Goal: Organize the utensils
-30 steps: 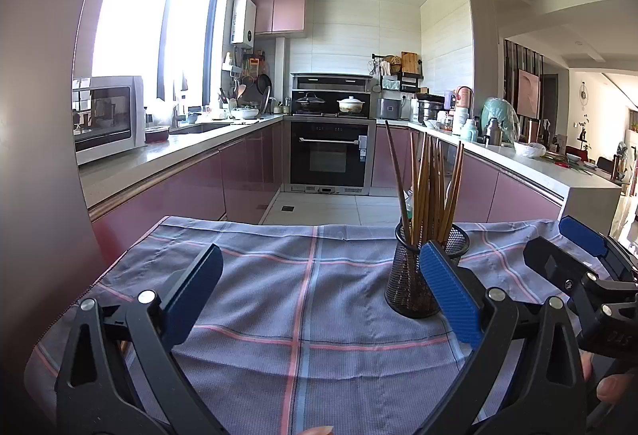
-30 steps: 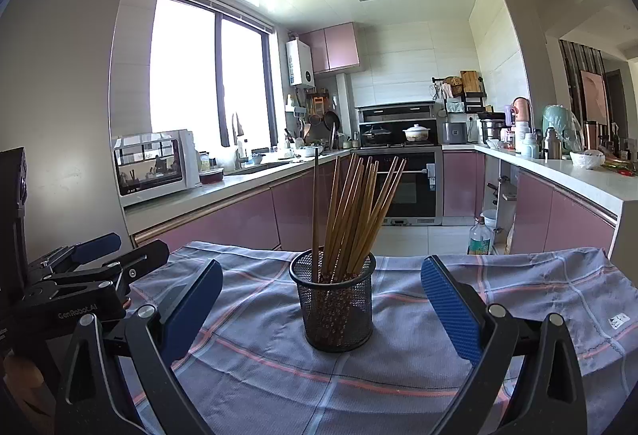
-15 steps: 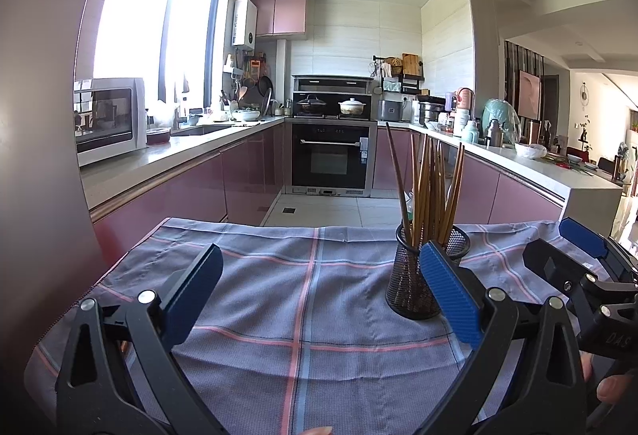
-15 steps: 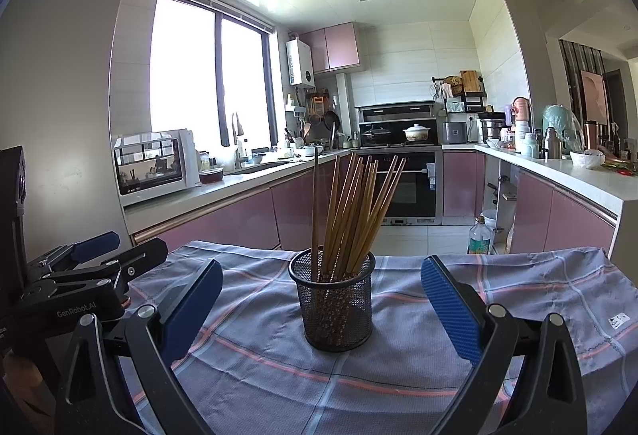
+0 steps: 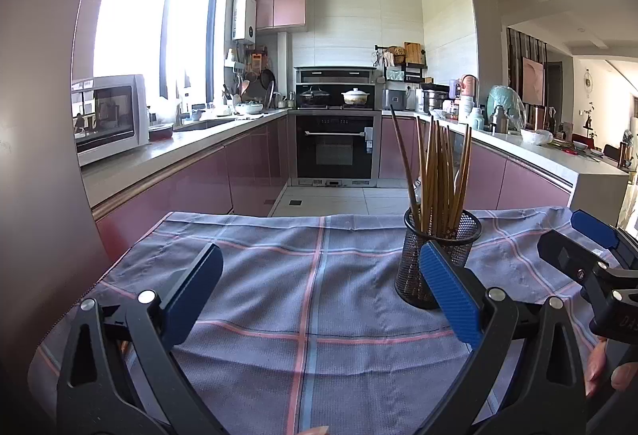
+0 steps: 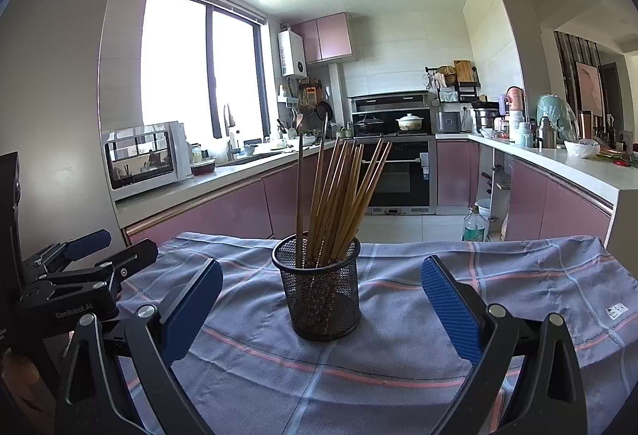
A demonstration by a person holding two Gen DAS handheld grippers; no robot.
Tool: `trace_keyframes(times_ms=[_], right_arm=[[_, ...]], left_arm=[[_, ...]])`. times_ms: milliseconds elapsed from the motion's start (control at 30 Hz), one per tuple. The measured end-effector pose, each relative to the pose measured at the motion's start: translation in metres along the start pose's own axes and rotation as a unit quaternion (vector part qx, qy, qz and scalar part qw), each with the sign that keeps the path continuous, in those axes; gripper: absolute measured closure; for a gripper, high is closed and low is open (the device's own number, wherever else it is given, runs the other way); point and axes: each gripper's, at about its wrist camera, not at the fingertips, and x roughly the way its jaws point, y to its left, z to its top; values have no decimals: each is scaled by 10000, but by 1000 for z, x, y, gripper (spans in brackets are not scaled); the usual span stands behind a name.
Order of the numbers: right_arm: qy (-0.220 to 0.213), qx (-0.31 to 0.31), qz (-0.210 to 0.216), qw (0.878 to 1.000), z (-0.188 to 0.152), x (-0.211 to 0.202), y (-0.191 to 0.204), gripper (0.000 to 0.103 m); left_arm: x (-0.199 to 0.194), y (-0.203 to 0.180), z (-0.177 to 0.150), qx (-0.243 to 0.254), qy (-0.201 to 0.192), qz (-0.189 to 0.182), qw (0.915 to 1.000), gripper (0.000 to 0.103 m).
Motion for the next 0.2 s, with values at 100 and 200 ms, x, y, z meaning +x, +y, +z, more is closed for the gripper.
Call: trace_keyframes(times_ms=[100, 200], right_arm=[[162, -24, -133, 9998, -2, 4, -9, 7], [651, 84, -398, 9970, -4, 17, -34, 7]], left_arm=[[9, 3, -2, -64, 212, -54, 9997, 6], [24, 11, -6, -95, 552, -15, 9984, 6]])
